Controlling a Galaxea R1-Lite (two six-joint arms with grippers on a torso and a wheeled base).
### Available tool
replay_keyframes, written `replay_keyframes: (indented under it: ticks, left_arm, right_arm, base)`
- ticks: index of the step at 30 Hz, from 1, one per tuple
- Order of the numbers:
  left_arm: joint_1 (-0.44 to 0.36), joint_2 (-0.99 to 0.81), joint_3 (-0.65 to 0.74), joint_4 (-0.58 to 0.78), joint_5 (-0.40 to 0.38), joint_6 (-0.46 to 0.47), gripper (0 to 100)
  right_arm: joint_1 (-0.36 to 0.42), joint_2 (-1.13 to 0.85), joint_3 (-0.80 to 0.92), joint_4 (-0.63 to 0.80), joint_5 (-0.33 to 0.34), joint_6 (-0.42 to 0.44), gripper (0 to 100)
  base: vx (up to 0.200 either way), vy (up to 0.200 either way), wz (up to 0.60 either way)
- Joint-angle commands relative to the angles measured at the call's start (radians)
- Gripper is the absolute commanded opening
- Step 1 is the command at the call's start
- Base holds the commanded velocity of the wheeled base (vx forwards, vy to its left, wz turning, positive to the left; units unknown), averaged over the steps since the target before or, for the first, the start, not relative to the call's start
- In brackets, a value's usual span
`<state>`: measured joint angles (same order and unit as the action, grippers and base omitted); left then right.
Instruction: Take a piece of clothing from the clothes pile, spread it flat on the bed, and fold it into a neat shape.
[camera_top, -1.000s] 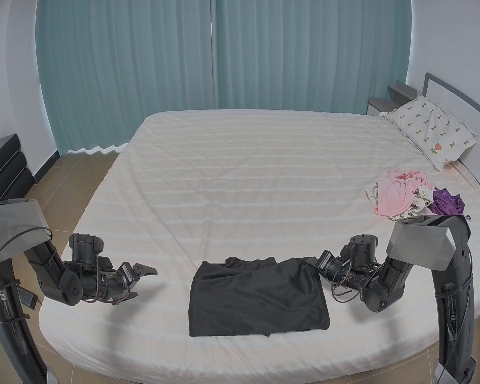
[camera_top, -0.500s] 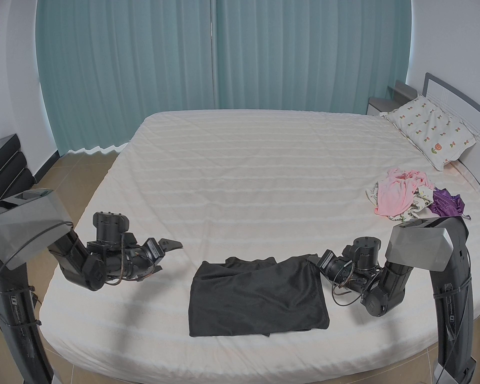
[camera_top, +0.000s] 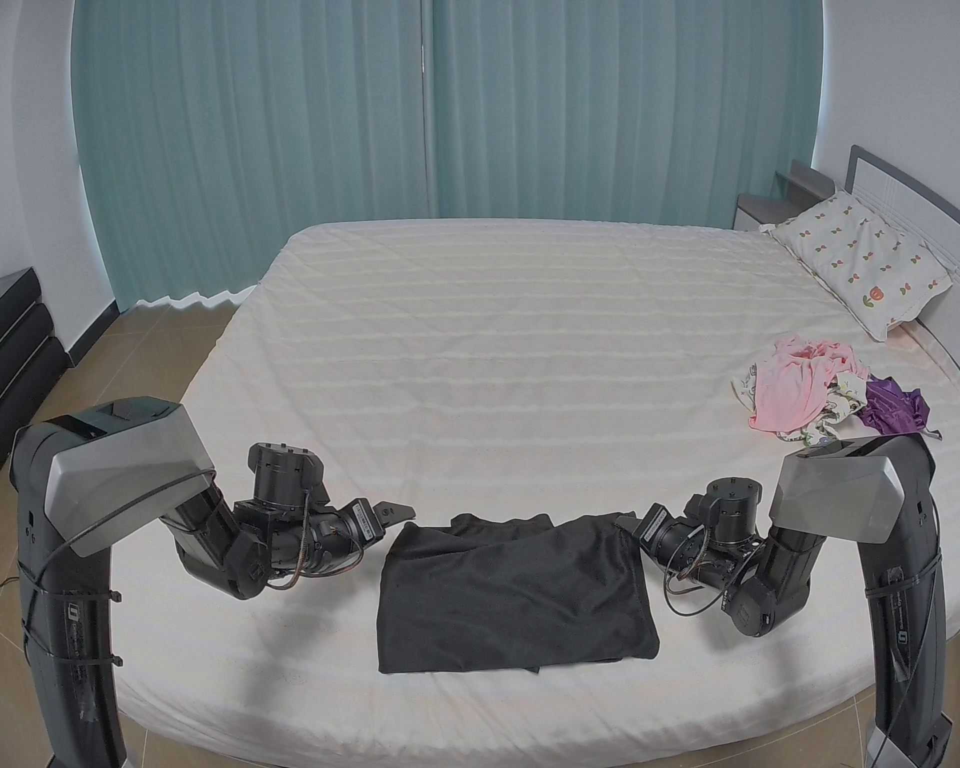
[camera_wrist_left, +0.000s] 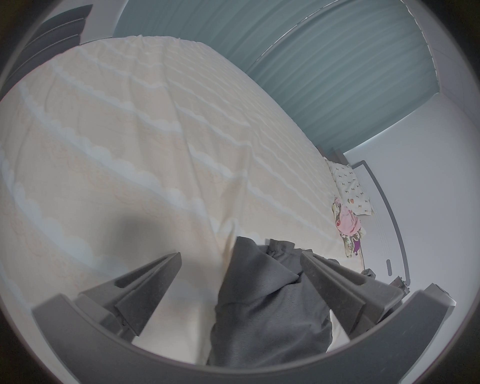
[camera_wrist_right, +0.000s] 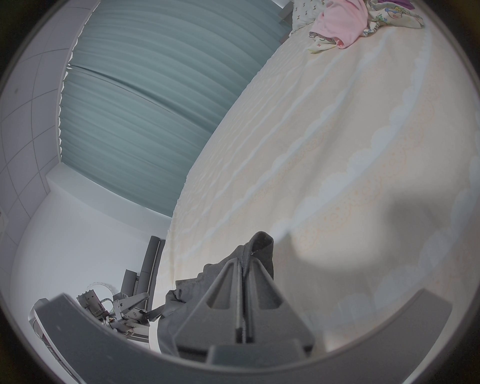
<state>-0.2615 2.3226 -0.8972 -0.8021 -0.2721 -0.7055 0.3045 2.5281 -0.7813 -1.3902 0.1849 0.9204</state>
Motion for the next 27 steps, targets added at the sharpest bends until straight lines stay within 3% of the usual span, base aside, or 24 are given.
replay_keyframes:
  ticks: [1,26,27]
  left_arm:
    - [-0.019,0.012,0.001,-0.015,0.001,-0.009,100]
    - [-0.090,0.063,-0.020,-0.071,-0.006,-0.006,100]
    - [-0.090,0.072,-0.022,-0.071,-0.002,0.000,0]
  right_arm:
    - [0.002,0.000,0.000,-0.001,0.001,0.000,0]
    - [0.004,0.015,0.008,-0.043,-0.001,-0.002,0]
    - [0.004,0.015,0.008,-0.043,-0.001,-0.002,0]
  base:
    - [0.000,0.000,0.00]
    - [0.000,0.000,0.00]
    - [0.000,0.000,0.00]
